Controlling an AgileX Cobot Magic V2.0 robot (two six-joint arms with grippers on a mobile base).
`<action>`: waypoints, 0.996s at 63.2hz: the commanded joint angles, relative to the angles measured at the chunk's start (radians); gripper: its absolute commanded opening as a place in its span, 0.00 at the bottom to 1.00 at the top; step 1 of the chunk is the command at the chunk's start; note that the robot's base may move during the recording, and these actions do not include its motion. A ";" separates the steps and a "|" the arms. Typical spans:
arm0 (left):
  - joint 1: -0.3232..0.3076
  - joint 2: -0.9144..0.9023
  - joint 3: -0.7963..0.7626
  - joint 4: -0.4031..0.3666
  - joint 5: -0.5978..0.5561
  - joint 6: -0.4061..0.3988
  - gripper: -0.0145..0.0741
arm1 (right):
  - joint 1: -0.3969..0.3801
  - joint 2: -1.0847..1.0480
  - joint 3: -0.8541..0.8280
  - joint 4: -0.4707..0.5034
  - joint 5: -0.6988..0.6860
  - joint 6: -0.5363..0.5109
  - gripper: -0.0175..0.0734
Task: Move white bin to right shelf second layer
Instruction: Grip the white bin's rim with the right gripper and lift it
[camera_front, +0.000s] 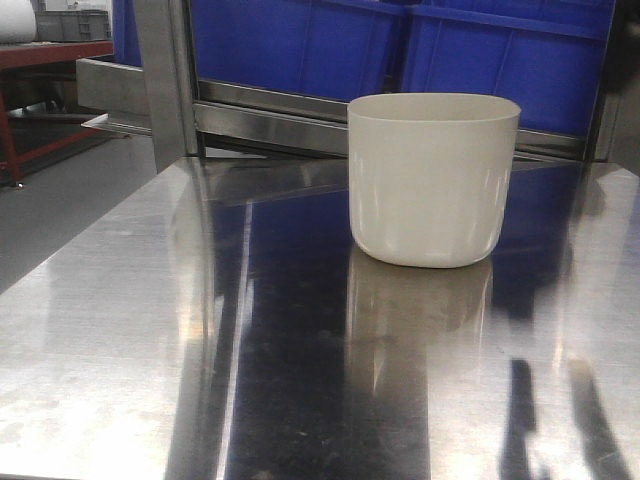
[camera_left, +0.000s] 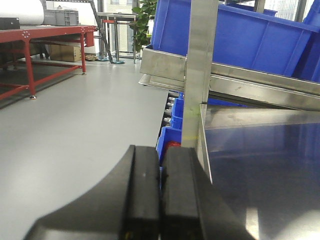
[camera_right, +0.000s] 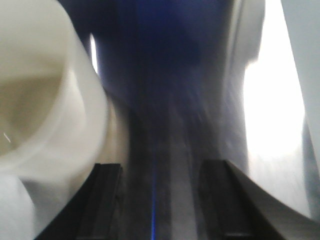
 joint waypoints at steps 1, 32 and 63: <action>-0.007 -0.015 0.027 -0.005 -0.083 -0.005 0.26 | 0.001 0.047 -0.144 0.012 0.002 0.005 0.68; -0.007 -0.015 0.027 -0.005 -0.083 -0.005 0.26 | 0.004 0.403 -0.582 0.116 0.196 -0.044 0.68; -0.007 -0.015 0.027 -0.005 -0.083 -0.005 0.26 | 0.001 0.488 -0.558 0.133 0.243 -0.069 0.68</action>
